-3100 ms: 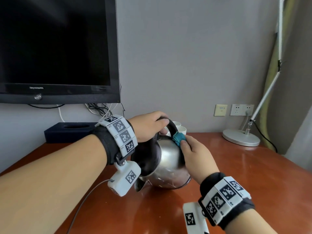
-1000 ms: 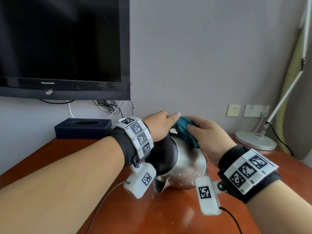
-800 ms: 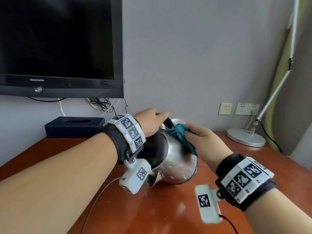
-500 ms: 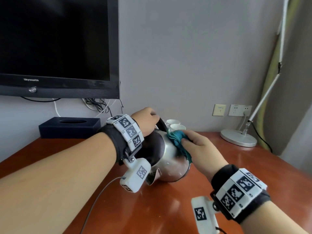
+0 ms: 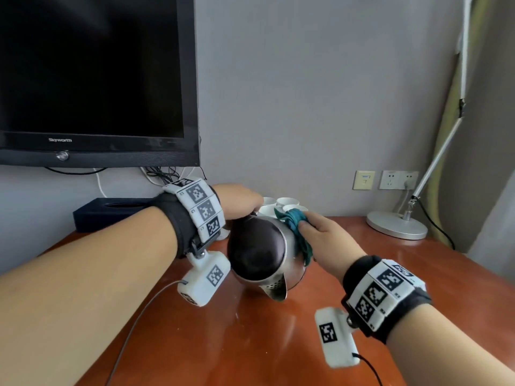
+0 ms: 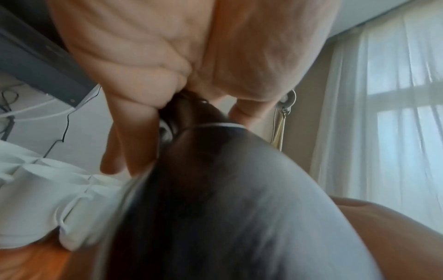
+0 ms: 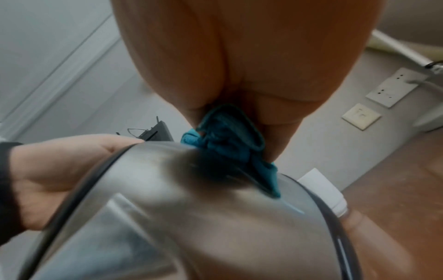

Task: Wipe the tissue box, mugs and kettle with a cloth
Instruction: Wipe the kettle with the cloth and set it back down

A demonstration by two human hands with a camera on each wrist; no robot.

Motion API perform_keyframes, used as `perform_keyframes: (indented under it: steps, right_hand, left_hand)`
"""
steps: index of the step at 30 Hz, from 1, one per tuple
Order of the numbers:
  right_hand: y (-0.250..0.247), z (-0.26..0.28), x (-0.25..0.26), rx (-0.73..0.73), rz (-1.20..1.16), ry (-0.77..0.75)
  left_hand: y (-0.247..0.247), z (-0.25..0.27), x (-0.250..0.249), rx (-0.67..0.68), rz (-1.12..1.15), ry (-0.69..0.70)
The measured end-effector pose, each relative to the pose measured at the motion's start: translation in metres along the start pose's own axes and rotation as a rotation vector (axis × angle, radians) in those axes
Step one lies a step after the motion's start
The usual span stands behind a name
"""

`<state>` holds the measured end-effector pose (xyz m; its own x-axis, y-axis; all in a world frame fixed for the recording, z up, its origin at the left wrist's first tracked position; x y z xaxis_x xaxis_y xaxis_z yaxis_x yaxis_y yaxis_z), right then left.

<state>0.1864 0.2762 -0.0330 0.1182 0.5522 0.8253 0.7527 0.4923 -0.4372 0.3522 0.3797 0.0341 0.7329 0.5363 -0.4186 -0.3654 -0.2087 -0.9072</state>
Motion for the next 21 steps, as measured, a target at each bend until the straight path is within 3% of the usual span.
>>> perform_keyframes:
  steps: [2, 5, 11, 16, 19, 21]
  right_hand:
    - [-0.004, -0.002, -0.009, -0.018, -0.002, 0.031]
    - [-0.013, -0.003, -0.015, -0.064, -0.046, 0.039]
    - [-0.035, 0.008, -0.004, -0.163, -0.153, -0.044]
    - [-0.027, 0.01, 0.004, -0.13, -0.032, -0.127]
    - [-0.021, 0.006, 0.001, -0.137, 0.077, -0.122]
    - [-0.02, 0.004, -0.002, -0.145, 0.087, -0.103]
  left_hand:
    - [-0.002, 0.004, -0.006, -0.012, -0.147, -0.017]
    - [-0.003, 0.006, -0.012, 0.014, -0.179, -0.049]
    - [0.0, -0.003, -0.008, 0.057, 0.092, -0.106]
    - [-0.001, -0.01, 0.005, 0.197, 0.185, -0.141]
    - [-0.008, 0.002, 0.006, 0.262, 0.186, -0.129]
    - [-0.018, 0.004, 0.012, 0.227, 0.076, -0.095]
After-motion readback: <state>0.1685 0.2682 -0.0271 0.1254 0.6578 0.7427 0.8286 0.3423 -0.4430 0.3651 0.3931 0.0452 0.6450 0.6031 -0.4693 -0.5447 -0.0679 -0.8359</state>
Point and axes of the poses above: each hand's wrist, its own z-axis away from the middle knuckle, its own y-axis out of the palm, x = y × z, the point moved 3 cm from there along -z, towards the middle knuckle, and after that the axes turned 9 degrees about -z, right-handed, at the moved point
